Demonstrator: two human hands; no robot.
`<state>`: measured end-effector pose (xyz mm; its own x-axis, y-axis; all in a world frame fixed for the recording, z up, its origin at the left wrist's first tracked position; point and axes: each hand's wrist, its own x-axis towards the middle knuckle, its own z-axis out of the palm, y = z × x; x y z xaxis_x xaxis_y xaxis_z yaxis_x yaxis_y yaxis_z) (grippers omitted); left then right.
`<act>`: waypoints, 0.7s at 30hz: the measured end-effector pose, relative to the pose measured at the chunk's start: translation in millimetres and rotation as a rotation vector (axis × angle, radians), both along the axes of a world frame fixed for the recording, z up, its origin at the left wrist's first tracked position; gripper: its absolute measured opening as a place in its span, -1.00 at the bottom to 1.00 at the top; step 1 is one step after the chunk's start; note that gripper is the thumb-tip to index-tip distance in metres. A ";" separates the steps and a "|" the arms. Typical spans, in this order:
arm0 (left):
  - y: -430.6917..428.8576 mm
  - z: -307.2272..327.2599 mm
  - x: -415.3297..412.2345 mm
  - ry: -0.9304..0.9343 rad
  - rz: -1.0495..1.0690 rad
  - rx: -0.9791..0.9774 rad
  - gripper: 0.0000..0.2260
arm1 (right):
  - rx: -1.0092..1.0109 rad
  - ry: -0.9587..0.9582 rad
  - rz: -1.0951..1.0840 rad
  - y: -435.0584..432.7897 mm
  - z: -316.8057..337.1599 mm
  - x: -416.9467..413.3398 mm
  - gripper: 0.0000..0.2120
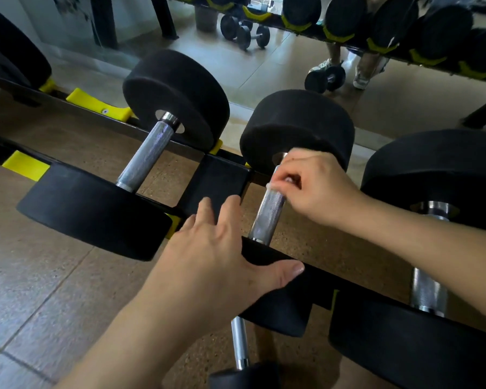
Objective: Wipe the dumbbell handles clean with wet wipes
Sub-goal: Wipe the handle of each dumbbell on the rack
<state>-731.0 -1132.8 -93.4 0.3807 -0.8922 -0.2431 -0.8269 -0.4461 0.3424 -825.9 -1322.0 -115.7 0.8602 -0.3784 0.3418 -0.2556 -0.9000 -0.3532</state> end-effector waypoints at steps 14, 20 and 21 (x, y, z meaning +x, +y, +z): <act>1.9 -8.1 16.3 0.091 -0.025 -0.054 0.06 | -0.033 0.049 0.050 9.1 3.5 2.3 -0.93; 2.9 -9.9 17.2 0.070 -0.028 -0.035 0.11 | -0.012 0.092 0.108 18.1 -2.2 1.2 -0.93; 3.5 -9.5 17.3 0.070 -0.027 -0.033 0.11 | -0.021 0.057 0.054 13.5 -0.1 3.6 -0.92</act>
<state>-713.8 -1129.3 -102.9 0.3392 -0.9099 -0.2390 -0.8120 -0.4114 0.4139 -822.4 -1308.5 -115.9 0.8975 -0.3243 0.2988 -0.2258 -0.9200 -0.3203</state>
